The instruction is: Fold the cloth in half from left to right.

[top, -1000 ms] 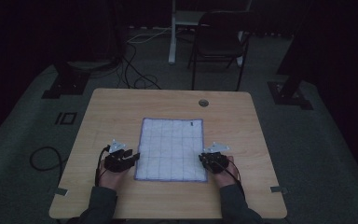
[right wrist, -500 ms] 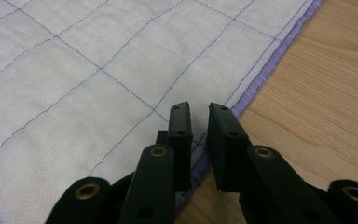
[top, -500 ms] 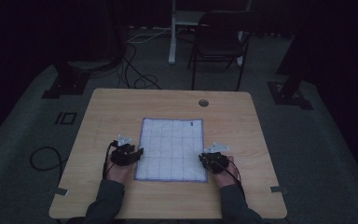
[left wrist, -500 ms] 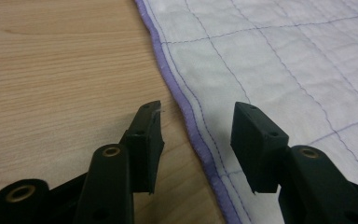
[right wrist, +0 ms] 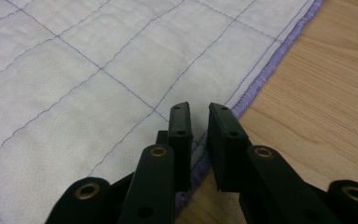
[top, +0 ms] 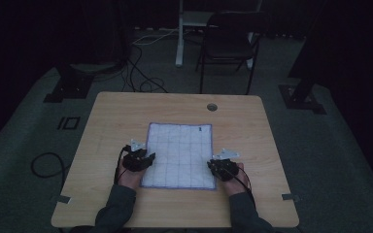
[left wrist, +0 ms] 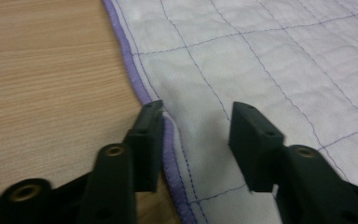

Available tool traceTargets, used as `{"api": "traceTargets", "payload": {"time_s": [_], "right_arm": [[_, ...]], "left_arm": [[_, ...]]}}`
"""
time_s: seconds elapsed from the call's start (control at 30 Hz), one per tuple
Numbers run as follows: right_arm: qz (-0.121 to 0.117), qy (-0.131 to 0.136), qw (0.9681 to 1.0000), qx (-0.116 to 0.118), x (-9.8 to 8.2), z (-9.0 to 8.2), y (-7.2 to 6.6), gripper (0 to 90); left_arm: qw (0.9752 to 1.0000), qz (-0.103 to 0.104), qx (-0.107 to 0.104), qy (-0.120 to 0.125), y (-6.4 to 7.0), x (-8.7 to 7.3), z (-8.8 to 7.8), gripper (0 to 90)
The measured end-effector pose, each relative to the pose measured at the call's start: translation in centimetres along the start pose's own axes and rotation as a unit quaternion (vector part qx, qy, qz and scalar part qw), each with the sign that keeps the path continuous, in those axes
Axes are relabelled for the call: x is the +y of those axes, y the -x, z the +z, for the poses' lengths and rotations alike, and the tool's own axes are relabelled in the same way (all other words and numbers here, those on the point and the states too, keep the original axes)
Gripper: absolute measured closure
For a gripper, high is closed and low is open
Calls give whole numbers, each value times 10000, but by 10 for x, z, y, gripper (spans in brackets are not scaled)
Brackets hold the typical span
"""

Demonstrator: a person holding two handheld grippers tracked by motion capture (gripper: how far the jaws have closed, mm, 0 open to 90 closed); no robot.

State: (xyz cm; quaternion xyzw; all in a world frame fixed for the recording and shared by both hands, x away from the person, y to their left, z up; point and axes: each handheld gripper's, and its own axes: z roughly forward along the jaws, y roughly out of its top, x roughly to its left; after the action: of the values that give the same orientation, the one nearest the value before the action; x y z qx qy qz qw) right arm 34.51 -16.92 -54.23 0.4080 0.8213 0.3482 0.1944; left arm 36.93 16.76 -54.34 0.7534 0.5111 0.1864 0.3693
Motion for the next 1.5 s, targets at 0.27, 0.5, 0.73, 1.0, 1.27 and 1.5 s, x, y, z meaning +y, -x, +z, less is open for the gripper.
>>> {"api": "traceTargets", "payload": {"time_s": [0.27,0.5,0.73,1.0,1.27,1.5], "right_arm": [[5,-35,10000,50,-2,-3,-2,801],[-25,-66,9999,146,-2,-5,-2,798],[-29,15,10000,45,-2,-10,1,761],[122,107,9998,-105,-5,-21,13,758],[129,94,9998,-112,-7,-22,14,760],[151,89,9998,-112,-8,-22,14,761]], "left_arm": [[9999,59,-96,-131,0,-3,-5,837],[9997,-7,-165,-179,-1,-5,-10,856],[9991,12,-424,55,-1,-1,-16,861],[9968,60,-724,335,8,15,-26,864],[9927,248,-1055,527,25,37,-32,864],[9889,380,-1279,655,40,53,-34,865]]}}
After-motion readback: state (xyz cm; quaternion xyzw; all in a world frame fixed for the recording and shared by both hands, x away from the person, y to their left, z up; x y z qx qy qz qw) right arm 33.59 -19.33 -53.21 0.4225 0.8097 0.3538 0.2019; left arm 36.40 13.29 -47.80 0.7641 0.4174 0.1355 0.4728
